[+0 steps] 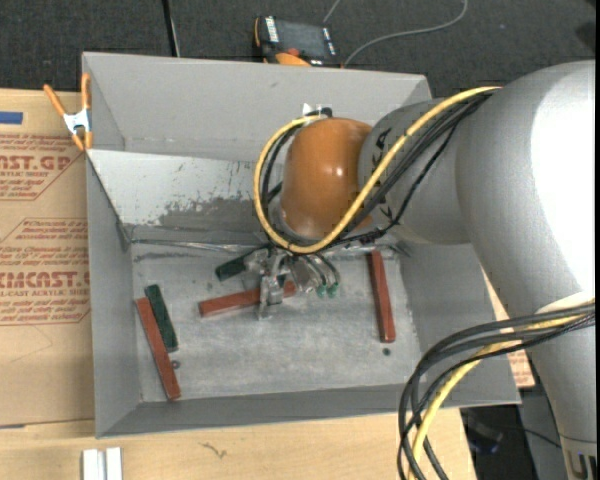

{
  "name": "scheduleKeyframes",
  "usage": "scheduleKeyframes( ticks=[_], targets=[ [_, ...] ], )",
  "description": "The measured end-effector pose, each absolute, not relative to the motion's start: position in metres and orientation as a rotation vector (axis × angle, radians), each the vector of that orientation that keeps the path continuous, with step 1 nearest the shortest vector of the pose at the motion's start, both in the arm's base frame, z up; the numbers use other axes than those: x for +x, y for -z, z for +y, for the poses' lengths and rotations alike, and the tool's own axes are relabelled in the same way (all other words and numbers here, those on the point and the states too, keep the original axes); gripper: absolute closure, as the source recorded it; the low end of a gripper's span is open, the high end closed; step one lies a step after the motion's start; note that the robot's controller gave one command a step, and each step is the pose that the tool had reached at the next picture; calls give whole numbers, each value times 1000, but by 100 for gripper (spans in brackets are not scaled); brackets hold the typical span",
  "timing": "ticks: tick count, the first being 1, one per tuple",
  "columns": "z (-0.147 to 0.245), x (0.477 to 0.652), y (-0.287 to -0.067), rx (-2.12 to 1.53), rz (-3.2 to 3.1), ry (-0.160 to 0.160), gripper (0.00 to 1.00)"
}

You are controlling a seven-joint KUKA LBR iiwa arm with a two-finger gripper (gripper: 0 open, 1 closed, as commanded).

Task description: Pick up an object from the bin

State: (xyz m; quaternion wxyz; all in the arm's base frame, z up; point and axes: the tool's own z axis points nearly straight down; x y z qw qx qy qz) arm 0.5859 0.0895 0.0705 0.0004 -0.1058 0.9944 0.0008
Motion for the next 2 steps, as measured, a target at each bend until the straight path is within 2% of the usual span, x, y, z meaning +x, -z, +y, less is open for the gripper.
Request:
scheduleKeyframes(
  ticks=[1,2],
  targets=[
    [102,547,-165,-351,3114,-2,100],
    [119,541,-268,-379,3107,-2,100]
  ],
)
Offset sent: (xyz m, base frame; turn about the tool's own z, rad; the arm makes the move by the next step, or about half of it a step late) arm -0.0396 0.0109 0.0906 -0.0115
